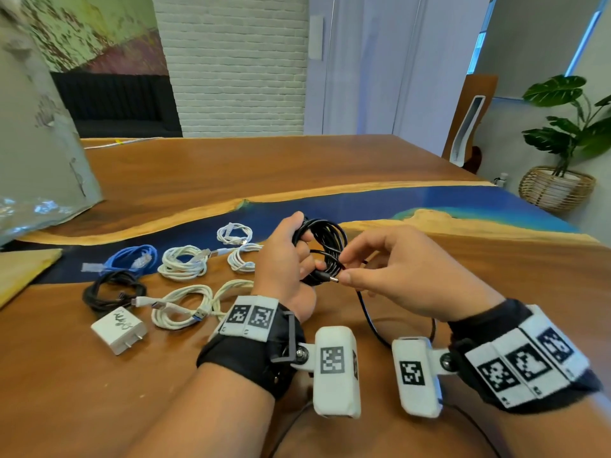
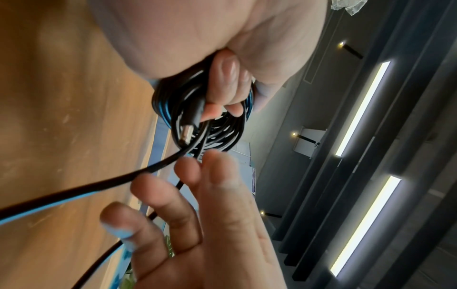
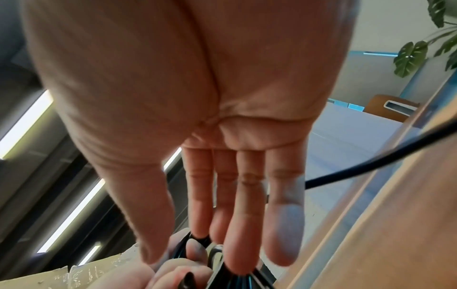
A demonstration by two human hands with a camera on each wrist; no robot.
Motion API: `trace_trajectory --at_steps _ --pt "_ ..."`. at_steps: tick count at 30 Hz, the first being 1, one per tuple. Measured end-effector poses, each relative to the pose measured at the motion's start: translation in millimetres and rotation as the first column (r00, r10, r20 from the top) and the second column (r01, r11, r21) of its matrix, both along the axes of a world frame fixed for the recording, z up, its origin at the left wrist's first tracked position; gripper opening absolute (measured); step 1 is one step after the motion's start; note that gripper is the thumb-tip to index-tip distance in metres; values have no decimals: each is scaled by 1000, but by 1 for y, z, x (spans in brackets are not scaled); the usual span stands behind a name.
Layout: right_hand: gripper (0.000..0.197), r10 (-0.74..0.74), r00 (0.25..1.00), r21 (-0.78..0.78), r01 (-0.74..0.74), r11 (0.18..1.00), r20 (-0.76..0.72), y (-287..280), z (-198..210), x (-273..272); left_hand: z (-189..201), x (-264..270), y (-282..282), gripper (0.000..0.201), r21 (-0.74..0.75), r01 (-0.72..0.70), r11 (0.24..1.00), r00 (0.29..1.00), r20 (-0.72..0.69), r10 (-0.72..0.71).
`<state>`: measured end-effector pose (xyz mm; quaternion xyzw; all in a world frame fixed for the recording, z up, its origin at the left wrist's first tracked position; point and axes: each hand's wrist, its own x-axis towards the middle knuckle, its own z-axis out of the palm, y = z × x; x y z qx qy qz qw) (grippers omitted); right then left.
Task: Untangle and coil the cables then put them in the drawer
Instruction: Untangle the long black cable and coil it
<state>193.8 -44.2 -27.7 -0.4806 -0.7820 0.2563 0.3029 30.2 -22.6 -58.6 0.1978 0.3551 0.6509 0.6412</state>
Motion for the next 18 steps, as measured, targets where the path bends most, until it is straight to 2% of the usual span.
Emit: trace_trajectory --at_steps 6,13,16,18 --pt "23 -111 989 53 106 993 101 0 4 6 -2 8 -3 38 14 52 999 998 37 -53" --pt "23 -68 997 -103 64 993 -42 -2 9 13 -1 9 -4 37 35 59 998 997 41 -60" --pt "27 -86 996 -77 88 993 38 -3 7 11 1 7 -5 32 51 42 998 997 66 -45" --pt "30 -64 995 -113 72 991 79 -3 6 6 2 7 -5 31 60 34 998 995 90 -39"
